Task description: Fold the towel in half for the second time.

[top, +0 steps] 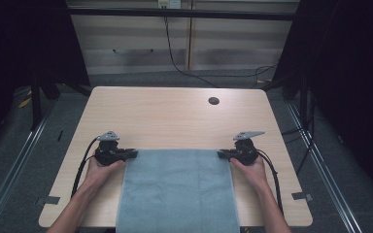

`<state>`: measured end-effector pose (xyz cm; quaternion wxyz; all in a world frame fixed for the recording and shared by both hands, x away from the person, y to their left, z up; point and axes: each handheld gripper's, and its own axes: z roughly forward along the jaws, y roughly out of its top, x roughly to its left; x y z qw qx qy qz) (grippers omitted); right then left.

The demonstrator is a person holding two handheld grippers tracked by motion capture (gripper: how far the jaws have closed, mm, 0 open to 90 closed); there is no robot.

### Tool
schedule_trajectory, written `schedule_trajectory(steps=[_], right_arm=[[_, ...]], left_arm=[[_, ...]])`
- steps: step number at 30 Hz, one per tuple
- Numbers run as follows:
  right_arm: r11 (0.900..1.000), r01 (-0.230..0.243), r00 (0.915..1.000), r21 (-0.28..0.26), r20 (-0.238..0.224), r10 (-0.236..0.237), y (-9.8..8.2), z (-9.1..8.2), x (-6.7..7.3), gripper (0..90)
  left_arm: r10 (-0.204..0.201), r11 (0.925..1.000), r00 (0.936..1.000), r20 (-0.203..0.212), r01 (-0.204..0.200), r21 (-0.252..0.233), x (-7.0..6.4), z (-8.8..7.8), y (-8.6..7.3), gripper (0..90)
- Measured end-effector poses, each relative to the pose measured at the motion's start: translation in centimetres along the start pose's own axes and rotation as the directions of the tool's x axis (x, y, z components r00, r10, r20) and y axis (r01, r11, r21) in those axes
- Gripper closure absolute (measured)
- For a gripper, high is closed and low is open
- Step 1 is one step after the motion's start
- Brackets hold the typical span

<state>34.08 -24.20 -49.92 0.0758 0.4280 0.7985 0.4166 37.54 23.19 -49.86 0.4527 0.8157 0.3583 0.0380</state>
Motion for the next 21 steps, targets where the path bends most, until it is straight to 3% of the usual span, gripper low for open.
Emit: schedule_trajectory(steps=[6,11,21], right_arm=[[0.994,0.011,0.9996,-0.107,-0.026,-0.014,1.4,-2.2,0.7,83.4],[0.987,0.025,0.9991,-0.158,-0.030,-0.031,3.0,-3.8,1.3,83.4],[0.971,0.031,0.9993,-0.237,-0.011,-0.035,6.8,-6.5,0.8,83.7]], left_arm=[[0.014,0.9973,0.9997,0.018,-0.013,-0.072,-0.9,-1.7,1.0,83.0],[0.029,0.9898,0.9990,0.035,-0.024,-0.141,-1.6,-3.2,2.7,83.2],[0.057,0.9779,0.9983,0.011,-0.054,-0.202,-1.6,-5.3,8.2,83.8]])
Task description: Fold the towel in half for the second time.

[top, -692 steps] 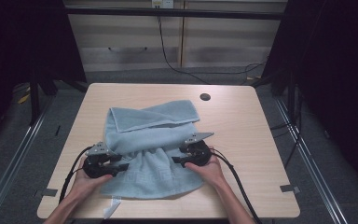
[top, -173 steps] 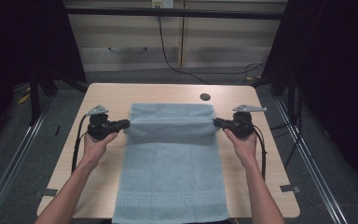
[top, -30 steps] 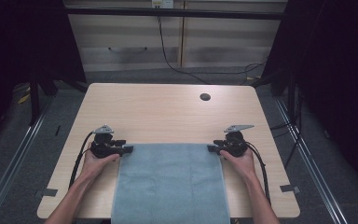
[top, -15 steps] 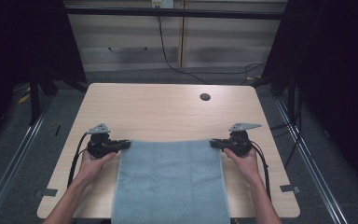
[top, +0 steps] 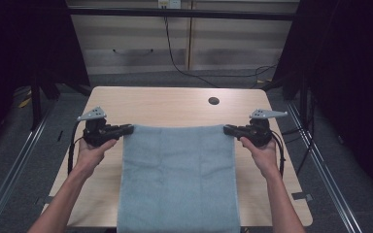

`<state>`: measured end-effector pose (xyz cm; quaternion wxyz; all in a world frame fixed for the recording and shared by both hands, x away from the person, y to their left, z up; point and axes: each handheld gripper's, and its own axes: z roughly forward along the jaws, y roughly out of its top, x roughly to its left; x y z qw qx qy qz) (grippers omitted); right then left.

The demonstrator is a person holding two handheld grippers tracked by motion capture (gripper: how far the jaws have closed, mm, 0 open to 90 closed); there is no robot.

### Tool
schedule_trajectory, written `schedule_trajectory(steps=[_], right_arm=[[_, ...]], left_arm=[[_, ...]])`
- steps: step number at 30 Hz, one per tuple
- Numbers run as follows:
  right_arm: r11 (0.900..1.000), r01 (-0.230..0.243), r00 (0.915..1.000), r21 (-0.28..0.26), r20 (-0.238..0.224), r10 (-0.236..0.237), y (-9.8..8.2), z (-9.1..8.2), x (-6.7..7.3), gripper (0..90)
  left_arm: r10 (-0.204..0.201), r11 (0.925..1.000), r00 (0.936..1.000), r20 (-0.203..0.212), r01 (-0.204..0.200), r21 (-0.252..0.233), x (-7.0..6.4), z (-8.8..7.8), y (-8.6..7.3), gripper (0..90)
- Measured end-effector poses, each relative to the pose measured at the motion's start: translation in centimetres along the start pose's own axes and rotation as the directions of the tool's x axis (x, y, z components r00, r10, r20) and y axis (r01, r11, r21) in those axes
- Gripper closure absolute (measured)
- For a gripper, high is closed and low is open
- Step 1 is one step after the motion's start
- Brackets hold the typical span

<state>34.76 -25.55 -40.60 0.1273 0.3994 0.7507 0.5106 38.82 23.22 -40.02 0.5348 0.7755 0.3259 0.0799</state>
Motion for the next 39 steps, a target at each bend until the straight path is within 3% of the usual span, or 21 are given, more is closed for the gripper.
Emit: schedule_trajectory(steps=[2,5,10,13,16,20,26,39], right_arm=[[1.000,0.005,0.9996,0.024,0.028,-0.006,1.1,0.1,-0.5,83.9],[1.000,0.002,0.9996,-0.015,0.030,-0.001,2.8,-0.1,-0.9,84.0],[0.999,0.020,0.9975,-0.047,0.068,-0.017,5.7,0.0,-1.5,84.4],[0.998,0.023,0.9960,-0.064,0.087,-0.018,7.0,0.0,-1.8,84.5],[0.996,0.018,0.9960,-0.086,0.089,-0.011,7.5,-0.2,-1.8,84.6],[0.998,0.022,0.9957,-0.066,0.091,-0.016,7.1,0.0,-1.9,84.6],[0.998,0.015,0.9965,-0.067,0.083,-0.009,6.1,0.2,-2.0,84.5],[0.998,0.010,0.9992,-0.067,0.038,-0.008,2.3,-1.0,-0.5,84.5]], left_arm=[[0.013,0.9999,0.9996,-0.027,-0.013,0.002,0.4,0.2,1.2,83.9],[-0.018,0.9989,0.9994,-0.031,0.016,-0.043,1.3,0.4,3.0,83.8],[-0.027,0.9959,0.9985,-0.049,0.022,-0.088,2.4,0.9,5.5,83.9],[-0.045,0.9932,0.9975,-0.054,0.039,-0.110,2.9,1.0,6.3,83.8],[-0.038,0.9950,0.9973,-0.063,0.032,-0.095,3.1,1.1,6.3,83.8],[-0.028,0.9970,0.9978,-0.060,0.023,-0.074,3.0,1.3,5.7,83.8],[-0.025,0.9966,0.9981,-0.057,0.020,-0.080,2.8,1.4,4.9,83.7],[-0.011,0.9961,0.9999,-0.012,0.009,-0.088,1.1,0.2,2.0,83.7]])
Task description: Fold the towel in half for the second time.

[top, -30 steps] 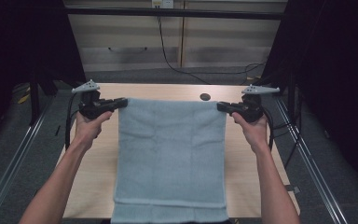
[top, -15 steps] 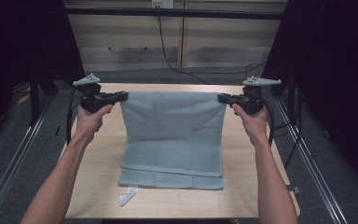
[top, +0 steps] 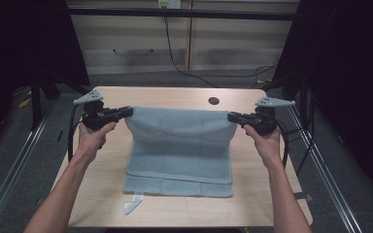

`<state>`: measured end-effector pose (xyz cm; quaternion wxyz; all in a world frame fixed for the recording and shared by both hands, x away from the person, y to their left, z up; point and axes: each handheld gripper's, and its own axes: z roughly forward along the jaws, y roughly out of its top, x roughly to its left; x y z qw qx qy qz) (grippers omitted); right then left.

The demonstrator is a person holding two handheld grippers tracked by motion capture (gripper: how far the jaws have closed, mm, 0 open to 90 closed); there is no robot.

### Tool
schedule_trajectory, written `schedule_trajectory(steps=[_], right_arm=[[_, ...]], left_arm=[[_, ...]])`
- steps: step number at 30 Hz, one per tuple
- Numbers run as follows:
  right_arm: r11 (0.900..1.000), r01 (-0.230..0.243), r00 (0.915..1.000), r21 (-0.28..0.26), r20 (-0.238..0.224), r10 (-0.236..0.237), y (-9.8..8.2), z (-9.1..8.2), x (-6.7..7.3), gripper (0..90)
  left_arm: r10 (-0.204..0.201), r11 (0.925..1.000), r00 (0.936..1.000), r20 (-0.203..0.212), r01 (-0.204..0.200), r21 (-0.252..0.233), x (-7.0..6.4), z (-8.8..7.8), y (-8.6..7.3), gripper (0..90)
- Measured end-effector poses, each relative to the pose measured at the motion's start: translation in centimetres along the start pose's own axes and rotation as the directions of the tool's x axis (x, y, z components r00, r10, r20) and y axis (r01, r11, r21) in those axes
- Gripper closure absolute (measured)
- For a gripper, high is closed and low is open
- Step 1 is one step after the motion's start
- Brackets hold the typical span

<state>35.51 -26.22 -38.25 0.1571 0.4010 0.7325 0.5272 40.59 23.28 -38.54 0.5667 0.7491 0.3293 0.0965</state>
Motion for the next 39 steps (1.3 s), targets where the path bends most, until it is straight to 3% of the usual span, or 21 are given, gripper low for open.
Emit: schedule_trajectory(steps=[4,9,24,26,28,33,39], right_arm=[[1.000,0.004,0.9997,-0.001,-0.023,-0.004,-1.0,-0.5,0.6,84.4],[1.000,0.014,0.9991,0.013,-0.040,-0.013,-2.3,-1.2,1.5,84.3],[0.999,0.022,0.9953,0.032,-0.095,-0.018,-7.2,-4.0,4.2,84.2],[0.999,0.015,0.9943,0.034,-0.106,-0.011,-7.7,-4.3,4.7,84.1],[0.997,0.036,0.9939,0.061,-0.106,-0.030,-8.5,-4.2,5.4,84.0],[0.992,0.031,0.9917,0.122,-0.127,-0.016,-11.0,-3.9,6.4,84.0],[0.984,0.025,0.9910,0.174,-0.134,-0.002,-12.9,-3.9,7.2,83.1]], left_arm=[[0.016,0.9999,0.9998,0.016,-0.016,0.000,-0.6,-0.7,-1.1,83.7],[0.007,1.0000,0.9993,0.036,-0.007,-0.001,-1.4,-1.4,-2.5,83.7],[0.054,0.9982,0.9950,0.084,-0.056,0.021,-4.7,-4.3,-5.7,83.7],[0.057,0.9976,0.9950,0.082,-0.060,0.035,-5.0,-4.6,-6.5,83.7],[0.051,0.9967,0.9955,0.079,-0.056,0.059,-5.1,-4.7,-7.6,83.7],[0.031,0.9941,0.9957,0.087,-0.040,0.101,-5.2,-5.0,-9.9,83.6],[0.053,0.9840,0.9938,0.098,-0.068,0.164,-5.8,-5.5,-11.8,83.4]])
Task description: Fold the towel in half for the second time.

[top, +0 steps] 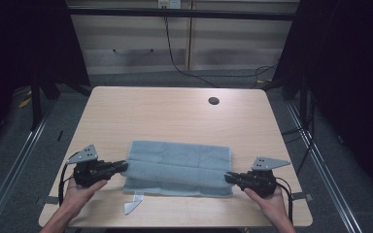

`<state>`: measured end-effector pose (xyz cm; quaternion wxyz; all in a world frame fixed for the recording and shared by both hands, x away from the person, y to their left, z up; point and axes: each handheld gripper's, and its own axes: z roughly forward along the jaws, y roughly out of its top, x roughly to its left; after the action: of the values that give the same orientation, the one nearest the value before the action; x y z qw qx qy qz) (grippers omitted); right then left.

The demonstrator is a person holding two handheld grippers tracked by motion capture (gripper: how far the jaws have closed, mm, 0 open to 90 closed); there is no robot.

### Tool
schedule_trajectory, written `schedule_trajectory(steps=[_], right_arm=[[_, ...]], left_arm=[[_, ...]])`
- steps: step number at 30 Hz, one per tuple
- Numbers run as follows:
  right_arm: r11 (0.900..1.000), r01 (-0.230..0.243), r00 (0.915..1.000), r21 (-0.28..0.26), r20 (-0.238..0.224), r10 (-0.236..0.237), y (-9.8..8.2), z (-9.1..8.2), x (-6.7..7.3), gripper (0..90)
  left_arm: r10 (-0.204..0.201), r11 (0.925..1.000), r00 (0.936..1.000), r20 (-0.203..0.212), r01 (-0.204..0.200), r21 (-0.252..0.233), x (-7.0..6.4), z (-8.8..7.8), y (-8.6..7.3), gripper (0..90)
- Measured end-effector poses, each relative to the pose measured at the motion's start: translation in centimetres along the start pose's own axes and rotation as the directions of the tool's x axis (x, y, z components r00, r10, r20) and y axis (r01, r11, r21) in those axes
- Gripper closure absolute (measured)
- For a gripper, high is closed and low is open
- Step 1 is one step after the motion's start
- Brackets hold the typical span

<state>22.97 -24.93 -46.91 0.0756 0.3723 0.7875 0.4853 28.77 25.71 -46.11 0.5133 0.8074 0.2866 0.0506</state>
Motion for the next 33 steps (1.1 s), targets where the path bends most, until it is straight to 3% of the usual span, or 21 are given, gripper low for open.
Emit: schedule_trajectory(steps=[3,6,10,12,15,16,18,21,23,25,29,32,33], right_arm=[[0.999,-0.010,0.9999,0.037,-0.012,0.011,-0.8,0.4,0.2,81.7],[0.997,-0.012,0.9997,0.075,-0.018,0.014,-1.7,0.8,0.5,79.9],[0.997,-0.033,0.9989,0.066,-0.032,0.036,-2.5,0.7,0.9,72.0],[0.998,-0.048,0.9970,0.046,-0.058,0.051,-2.5,0.4,1.1,66.3],[0.999,-0.050,0.9964,-0.007,-0.068,0.050,-1.9,-0.3,1.5,59.0],[0.998,-0.049,0.9976,-0.025,-0.051,0.047,-1.6,-0.6,1.6,57.5],[0.997,-0.051,0.9987,-0.061,-0.002,0.051,-1.1,-1.0,1.5,53.4],[0.991,-0.065,0.9953,-0.117,0.063,0.073,-0.8,-1.7,1.0,49.2],[0.992,-0.047,0.9879,-0.119,0.142,0.064,-0.9,-2.1,0.5,46.2],[0.991,-0.054,0.9789,-0.124,0.189,0.077,-1.2,-2.7,-0.2,44.7],[0.984,-0.084,0.9532,-0.158,0.275,0.126,-2.1,-3.8,-1.7,39.8],[0.981,-0.109,0.9427,-0.159,0.297,0.153,-2.8,-4.1,-2.3,37.1],[0.982,-0.120,0.9416,-0.145,0.297,0.159,-2.9,-4.2,-2.3,35.9]], left_arm=[[0.020,0.9988,0.9997,-0.013,-0.020,0.045,-0.7,-0.1,-1.3,83.6],[0.001,0.9974,1.0000,0.001,-0.001,0.071,-0.9,-0.2,-2.6,83.3],[-0.017,0.9963,0.9997,0.019,0.015,0.084,-1.1,-0.3,-3.4,78.5],[-0.033,0.9979,0.9990,0.031,0.032,0.057,-1.4,-0.7,-3.2,68.2],[-0.031,0.9995,0.9994,0.014,0.031,0.011,-1.8,-1.4,-2.4,63.3],[-0.037,0.9993,0.9993,0.008,0.037,0.003,-1.7,-1.6,-2.0,57.5],[-0.030,0.9996,0.9984,-0.048,0.029,-0.004,-1.4,-1.9,-1.6,53.1],[-0.060,0.9982,0.9909,-0.121,0.059,-0.011,0.0,-2.4,-1.8,43.7],[-0.118,0.9929,0.9791,-0.165,0.115,-0.031,1.2,-2.9,-2.5,38.4],[-0.161,0.9869,0.9613,-0.223,0.154,-0.049,2.0,-3.4,-3.4,36.4],[-0.184,0.9827,0.9493,-0.255,0.173,-0.066,2.9,-4.4,-4.2,32.7],[-0.194,0.9809,0.9475,-0.254,0.190,-0.038,3.3,-4.1,-4.6,31.7],[-0.189,0.9816,0.9509,-0.245,0.190,-0.023,3.4,-4.1,-4.7,30.4]])
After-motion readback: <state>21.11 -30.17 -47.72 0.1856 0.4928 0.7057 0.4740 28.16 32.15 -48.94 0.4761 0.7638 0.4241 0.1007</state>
